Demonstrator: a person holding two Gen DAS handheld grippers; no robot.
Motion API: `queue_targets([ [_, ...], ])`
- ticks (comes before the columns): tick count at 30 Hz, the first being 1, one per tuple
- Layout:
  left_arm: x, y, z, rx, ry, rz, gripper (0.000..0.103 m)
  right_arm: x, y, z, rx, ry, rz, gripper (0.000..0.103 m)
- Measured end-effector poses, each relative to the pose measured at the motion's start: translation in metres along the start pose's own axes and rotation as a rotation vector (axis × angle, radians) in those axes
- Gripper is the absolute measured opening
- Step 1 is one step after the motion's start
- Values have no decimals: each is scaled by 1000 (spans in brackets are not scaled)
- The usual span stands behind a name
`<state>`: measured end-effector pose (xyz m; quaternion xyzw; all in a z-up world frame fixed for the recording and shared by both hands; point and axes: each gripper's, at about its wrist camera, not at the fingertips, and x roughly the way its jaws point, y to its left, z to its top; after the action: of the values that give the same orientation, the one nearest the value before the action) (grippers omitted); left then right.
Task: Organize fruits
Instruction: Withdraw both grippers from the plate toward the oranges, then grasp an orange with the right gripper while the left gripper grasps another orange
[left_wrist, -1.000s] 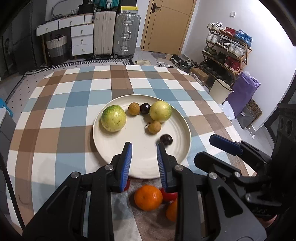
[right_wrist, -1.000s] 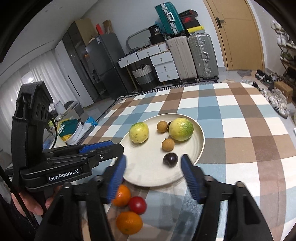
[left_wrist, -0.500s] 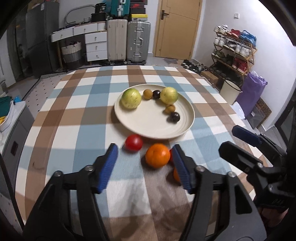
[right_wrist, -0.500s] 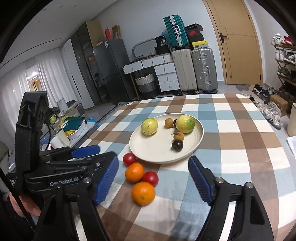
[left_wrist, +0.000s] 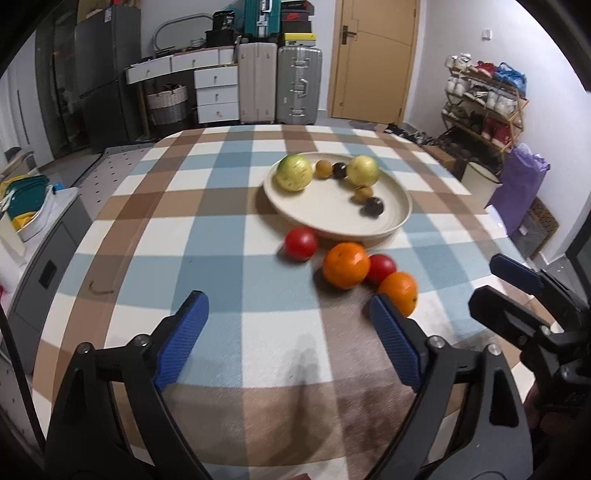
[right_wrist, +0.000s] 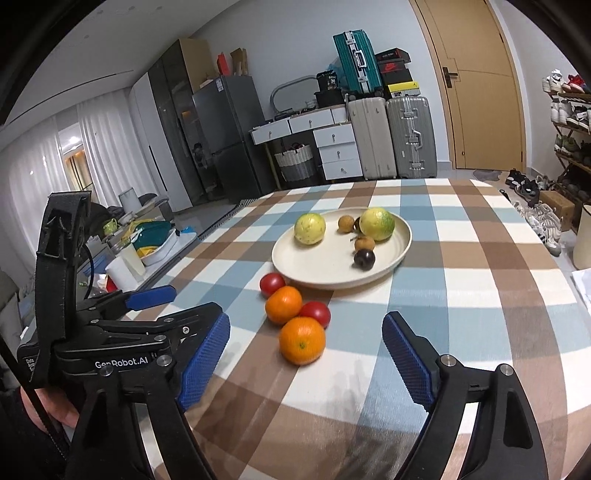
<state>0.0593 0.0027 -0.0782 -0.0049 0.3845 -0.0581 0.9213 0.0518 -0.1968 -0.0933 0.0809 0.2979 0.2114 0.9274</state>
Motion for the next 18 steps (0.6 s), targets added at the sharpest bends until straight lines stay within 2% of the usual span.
queue_targets([
  [5, 6, 7, -8, -30, 11, 16, 100, 8, -5, -14, 52, 29, 11, 88],
  [13, 20, 11, -14, -36, 43, 11, 101, 24, 0, -17, 29, 94, 7, 88],
  [18, 30, 16, -15, -57, 65, 4, 101, 46, -4, -15, 45, 173, 29, 88],
])
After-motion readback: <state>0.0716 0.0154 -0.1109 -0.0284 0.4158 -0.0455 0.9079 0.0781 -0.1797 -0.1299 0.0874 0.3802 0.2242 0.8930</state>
